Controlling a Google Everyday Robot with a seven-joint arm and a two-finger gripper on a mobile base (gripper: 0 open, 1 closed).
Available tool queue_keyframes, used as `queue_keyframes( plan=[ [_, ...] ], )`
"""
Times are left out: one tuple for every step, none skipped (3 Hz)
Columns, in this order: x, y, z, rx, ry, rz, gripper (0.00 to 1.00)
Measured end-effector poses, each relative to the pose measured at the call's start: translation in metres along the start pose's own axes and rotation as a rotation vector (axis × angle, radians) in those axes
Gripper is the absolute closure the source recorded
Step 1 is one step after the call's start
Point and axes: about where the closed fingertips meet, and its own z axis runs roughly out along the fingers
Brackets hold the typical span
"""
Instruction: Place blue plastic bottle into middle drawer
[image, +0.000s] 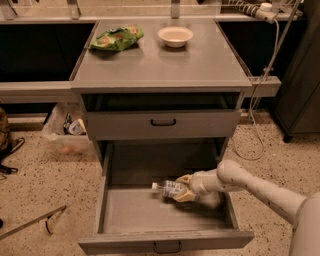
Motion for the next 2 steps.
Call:
queue_keyframes(
  plan=[
    [0.0000,0.0000,0.0000,0.000,0.000,0.000,0.58],
    [0.0000,0.0000,0.0001,0.000,0.000,0.000,0.35]
  ],
)
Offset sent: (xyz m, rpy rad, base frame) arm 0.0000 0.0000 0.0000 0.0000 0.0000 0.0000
